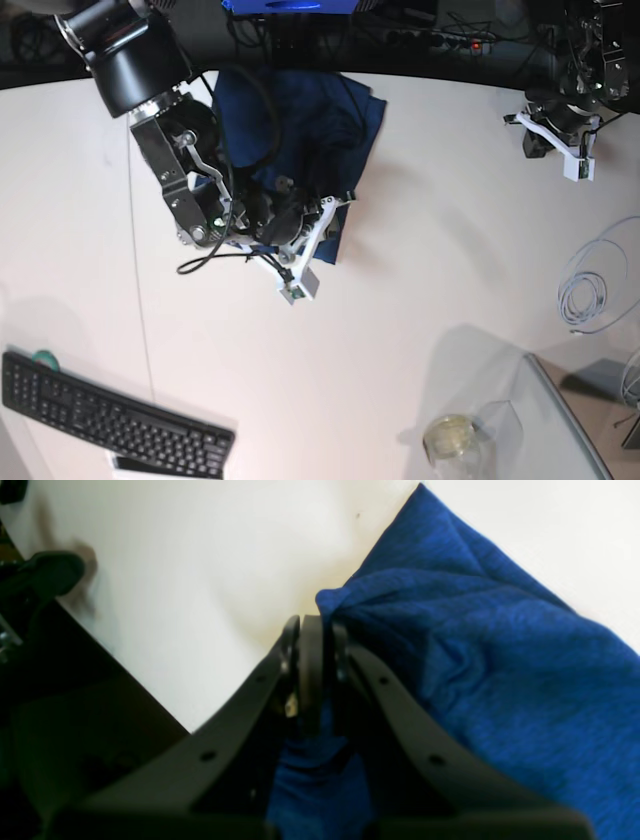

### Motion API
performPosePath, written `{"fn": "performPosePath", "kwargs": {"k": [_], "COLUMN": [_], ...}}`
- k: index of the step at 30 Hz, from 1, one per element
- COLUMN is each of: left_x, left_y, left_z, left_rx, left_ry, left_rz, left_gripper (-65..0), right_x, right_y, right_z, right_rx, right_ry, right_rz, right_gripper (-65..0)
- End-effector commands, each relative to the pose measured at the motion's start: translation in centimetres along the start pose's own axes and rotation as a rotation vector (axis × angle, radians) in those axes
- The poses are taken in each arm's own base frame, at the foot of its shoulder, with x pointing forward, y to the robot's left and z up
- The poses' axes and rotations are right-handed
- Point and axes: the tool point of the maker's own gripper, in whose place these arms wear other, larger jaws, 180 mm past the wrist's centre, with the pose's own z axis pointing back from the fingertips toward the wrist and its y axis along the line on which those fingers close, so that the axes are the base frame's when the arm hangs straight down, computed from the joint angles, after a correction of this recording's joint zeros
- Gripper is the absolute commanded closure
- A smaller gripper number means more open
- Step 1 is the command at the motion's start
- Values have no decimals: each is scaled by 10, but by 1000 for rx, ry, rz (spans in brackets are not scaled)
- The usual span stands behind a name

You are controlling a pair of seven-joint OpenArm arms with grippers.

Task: Layout the t-shirt on the table in an organized manner, then fold the t-shirt properly
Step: 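Tuck and flatten the bundle's edge with the right gripper, then grasp the folded bundle's edge with the left gripper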

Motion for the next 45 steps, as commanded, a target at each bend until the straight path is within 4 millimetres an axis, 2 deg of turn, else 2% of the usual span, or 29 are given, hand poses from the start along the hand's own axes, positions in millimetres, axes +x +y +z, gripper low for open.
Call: {"fn": "performPosePath", "kwargs": {"k": [1,7,12,17,19,23,24,26,28,29,32,33,36,40,41,43,45], "left_x": [14,13,13,13,13,13,13,13,17,21,36,43,63,84,87,90,86], "left_y": [5,3,2,2,1,0,0,0,-5,-14,-75,-98,-137,-181,-191,-205,-220], "left_z": [3,2,2,2,2,2,2,2,2,2,9,15,34,51,53,51,42], "left_rx": [2,-1,-4,-4,-5,-8,-8,-8,-19,-45,-245,-314,-441,-531,-550,-583,-622], "left_ry": [-37,-35,-33,-33,-34,-34,-34,-34,-45,-55,-103,-139,-228,-279,-288,-289,-266], "left_rz": [-16,-18,-19,-19,-17,-19,-19,-19,-24,-40,-134,-130,-90,-104,-109,-106,-98], "left_gripper": [0,0,0,0,0,0,0,0,0,0,0,0,0,0,-86,-349,-561], "right_x": [26,32,52,54,62,62,64,72,93,100,109,108,95,57,47,26,8], "right_y": [12,12,12,17,16,13,14,19,27,27,17,4,-33,-101,-115,-144,-164], "right_z": [1,-15,-14,-22,-22,-25,-24,-19,-2,9,47,61,89,125,131,148,159], "right_rx": [29,32,28,37,35,34,35,48,61,58,25,-4,-79,-226,-255,-328,-379], "right_ry": [-57,-26,-94,-87,-128,-144,-150,-174,-246,-283,-375,-401,-444,-459,-454,-437,-425], "right_rz": [10,-15,-6,-25,-25,-39,-37,-21,16,39,106,107,50,-79,-103,-144,-181], "right_gripper": [-9,-11,-14,-20,-72,-285,-320,-332,-321,-320,-324,-326,-326,-327,-327,-327,-327]}}
